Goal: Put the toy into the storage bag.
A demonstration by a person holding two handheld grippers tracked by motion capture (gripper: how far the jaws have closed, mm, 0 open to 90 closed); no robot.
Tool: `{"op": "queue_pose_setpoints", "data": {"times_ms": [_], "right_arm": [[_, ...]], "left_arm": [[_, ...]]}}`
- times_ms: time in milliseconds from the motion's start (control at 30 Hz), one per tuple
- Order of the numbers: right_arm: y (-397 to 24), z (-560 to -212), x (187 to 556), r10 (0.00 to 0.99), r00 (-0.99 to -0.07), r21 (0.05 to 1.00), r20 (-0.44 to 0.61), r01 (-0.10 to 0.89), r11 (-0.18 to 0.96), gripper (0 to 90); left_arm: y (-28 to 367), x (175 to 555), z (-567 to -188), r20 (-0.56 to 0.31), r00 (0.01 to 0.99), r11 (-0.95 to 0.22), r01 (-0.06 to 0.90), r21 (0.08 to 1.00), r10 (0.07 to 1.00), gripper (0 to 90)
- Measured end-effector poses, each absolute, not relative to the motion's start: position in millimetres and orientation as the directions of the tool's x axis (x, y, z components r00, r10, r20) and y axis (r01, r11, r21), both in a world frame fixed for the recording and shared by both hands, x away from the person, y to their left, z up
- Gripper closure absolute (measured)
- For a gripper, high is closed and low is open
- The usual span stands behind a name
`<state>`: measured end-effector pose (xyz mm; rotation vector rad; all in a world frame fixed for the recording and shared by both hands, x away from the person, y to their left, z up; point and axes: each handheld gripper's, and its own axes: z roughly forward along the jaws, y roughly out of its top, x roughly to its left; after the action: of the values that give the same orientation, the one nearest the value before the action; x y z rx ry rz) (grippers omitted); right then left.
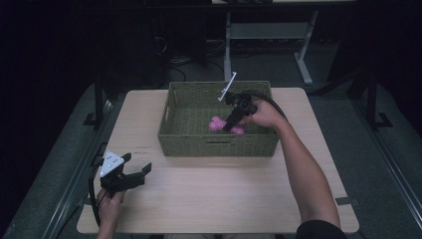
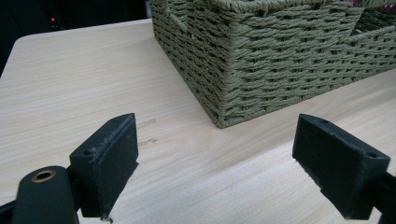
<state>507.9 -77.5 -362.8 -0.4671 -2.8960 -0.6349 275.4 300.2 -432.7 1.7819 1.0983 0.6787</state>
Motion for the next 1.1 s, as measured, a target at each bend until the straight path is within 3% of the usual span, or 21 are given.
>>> {"op": "queue_pose_setpoints", "data": {"times_ms": [1100], "right_arm": [[-82,-382,512,0.316,-0.922,0.362,0.225,0.38,0.852,57.6]], "left_arm": [[298,275,-433,-0.002,0.455,-0.198,0.391,0.899,0.89,13.9]]}}
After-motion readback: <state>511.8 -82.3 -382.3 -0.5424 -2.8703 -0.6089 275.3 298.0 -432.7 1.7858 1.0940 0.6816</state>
